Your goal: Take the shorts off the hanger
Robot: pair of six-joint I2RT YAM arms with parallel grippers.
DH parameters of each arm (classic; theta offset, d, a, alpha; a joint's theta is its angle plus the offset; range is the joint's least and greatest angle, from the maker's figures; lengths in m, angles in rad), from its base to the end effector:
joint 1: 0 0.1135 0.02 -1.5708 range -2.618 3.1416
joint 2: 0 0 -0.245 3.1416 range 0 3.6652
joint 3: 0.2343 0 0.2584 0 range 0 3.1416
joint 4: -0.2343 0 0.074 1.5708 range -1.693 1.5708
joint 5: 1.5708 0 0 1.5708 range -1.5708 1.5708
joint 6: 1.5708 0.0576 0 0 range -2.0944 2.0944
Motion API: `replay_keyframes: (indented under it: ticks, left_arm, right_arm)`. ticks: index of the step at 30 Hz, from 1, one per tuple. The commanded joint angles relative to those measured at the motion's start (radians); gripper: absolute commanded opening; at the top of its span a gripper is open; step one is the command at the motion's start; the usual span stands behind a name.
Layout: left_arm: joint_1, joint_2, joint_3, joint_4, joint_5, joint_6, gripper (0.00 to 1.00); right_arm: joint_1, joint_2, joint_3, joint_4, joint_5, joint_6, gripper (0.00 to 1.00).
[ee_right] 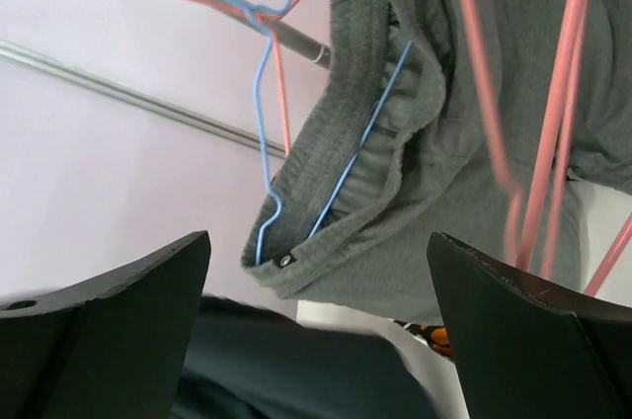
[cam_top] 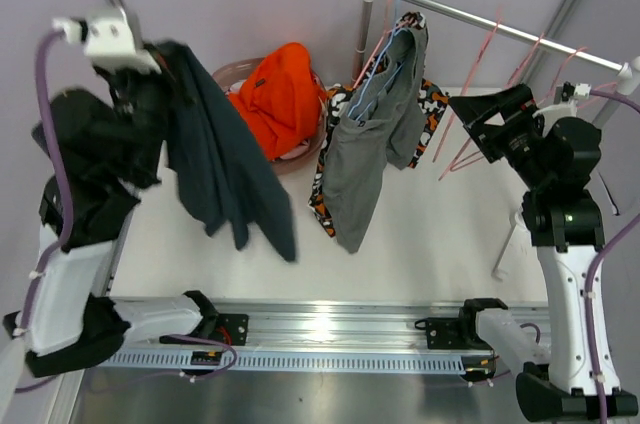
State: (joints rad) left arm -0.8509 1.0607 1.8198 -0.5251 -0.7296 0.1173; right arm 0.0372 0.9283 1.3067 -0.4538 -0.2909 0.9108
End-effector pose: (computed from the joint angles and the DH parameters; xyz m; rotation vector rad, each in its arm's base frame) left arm 0.1312 -0.0914 0.5709 0.0470 1.3974 -0.1229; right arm 0.2126 0.0244 0.4485 0.5151 1.6547 0.9507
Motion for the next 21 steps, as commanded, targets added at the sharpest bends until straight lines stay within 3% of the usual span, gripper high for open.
replay_keyframes:
  ticks: [1,2,3,6,10,12,15,20,21]
  left_arm:
    - [0.223,0.206,0.281,0.001,0.189,0.056,0.0]
    - [0.274,0.27,0.497,-0.051,0.229,0.015,0.0]
    - [0.355,0.403,0.572,-0.073,0.305,0.001,0.0]
    - [0.475,0.576,0.737,-0.028,0.463,-0.065,0.0]
    - [0.544,0.692,0.737,0.169,0.659,-0.24,0.0]
    - [0.544,0.746,0.748,0.226,0.766,-0.284,0.0]
    - [0.543,0.835,0.728,0.231,0.817,-0.361,0.0]
    - [0.543,0.826,0.463,0.261,0.84,-0.386,0.0]
    - [0.541,0.806,0.355,0.279,0.819,-0.381,0.0]
  right_arm:
    - [-0.002,-0.063,0.01,-0.011,-0.03,-0.062,0.99]
    - [-0.002,-0.089,0.003,-0.013,-0.037,-0.072,1.0]
    - [-0.002,-0.1,-0.003,-0.014,-0.045,-0.088,0.99]
    - [-0.002,-0.147,-0.044,-0.02,-0.079,-0.108,0.99]
    - [-0.002,-0.2,-0.112,-0.058,-0.109,-0.13,0.99]
    - [-0.002,-0.226,-0.156,-0.065,-0.122,-0.139,0.99]
    - [-0.002,-0.246,-0.201,-0.077,-0.119,-0.151,0.99]
    - [-0.002,-0.238,-0.236,-0.045,-0.137,-0.144,0.99]
    - [-0.002,-0.235,-0.244,-0.036,-0.145,-0.141,0.99]
